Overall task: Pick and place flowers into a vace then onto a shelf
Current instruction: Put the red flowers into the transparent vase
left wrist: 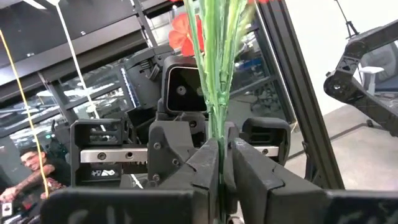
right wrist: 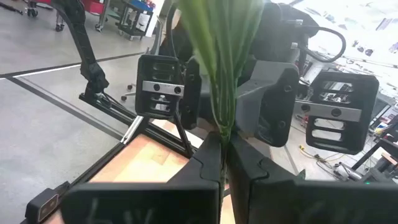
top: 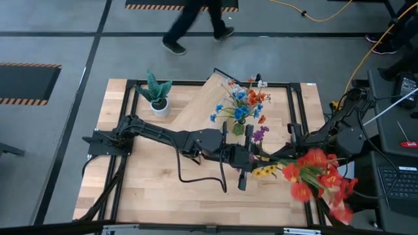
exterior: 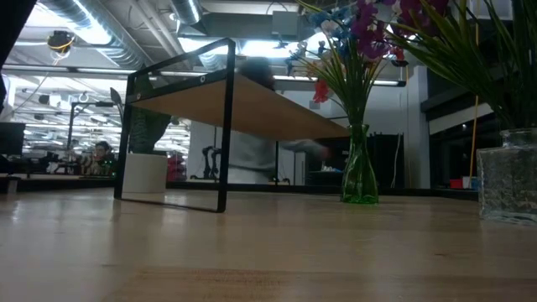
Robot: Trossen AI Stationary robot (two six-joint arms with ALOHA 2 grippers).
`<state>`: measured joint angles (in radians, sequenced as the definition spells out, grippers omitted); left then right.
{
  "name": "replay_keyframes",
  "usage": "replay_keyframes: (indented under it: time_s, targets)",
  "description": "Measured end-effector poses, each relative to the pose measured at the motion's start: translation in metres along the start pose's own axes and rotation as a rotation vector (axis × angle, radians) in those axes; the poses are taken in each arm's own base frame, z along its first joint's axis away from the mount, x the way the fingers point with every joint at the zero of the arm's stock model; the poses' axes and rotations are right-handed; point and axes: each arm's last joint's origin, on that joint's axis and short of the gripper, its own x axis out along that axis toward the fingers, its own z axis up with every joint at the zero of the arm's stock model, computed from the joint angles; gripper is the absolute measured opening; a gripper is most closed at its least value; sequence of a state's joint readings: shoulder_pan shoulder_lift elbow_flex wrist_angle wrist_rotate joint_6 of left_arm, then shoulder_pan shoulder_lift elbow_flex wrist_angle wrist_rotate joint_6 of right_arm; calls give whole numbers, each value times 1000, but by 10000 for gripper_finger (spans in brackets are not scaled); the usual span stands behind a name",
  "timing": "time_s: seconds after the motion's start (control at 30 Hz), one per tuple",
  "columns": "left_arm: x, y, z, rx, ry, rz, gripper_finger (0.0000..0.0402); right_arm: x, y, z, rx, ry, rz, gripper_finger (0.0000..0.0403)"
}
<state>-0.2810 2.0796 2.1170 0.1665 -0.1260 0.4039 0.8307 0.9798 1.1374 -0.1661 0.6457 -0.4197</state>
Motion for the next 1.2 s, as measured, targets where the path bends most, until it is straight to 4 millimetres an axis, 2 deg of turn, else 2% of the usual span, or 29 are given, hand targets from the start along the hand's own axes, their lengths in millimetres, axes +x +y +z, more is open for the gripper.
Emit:
replay_keyframes:
  time_s: [0.2, 0.37, 0.5, 0.63, 0.73, 0.87, 1.03, 1.2]
  targets:
    - [-4, -12, 4, 4, 60, 31, 85, -7, -5, -2, 45, 18, 2, 4]
    - [-16, -27, 13, 38, 204, 97, 124, -17, -14, -2, 93, 20, -14, 4]
    - [-24, -40, 17, 66, 280, 63, 135, -22, -17, -4, 113, 35, -6, 4]
    - [-33, -59, 18, 106, 382, 110, 112, -30, -17, -9, 135, 83, -19, 3]
    - [-38, -69, 16, 105, 441, 107, 72, -36, -16, -11, 135, 118, -72, 3]
    - [-42, -76, 13, 71, 491, 85, 13, -47, -15, -11, 178, 121, -47, 3]
    - [-46, -81, 11, 31, 533, 94, 2, -63, -19, -24, 248, 202, -123, 3]
    - [-49, -83, 8, 29, 580, 144, 2, -77, -22, -42, 338, 306, -119, 2]
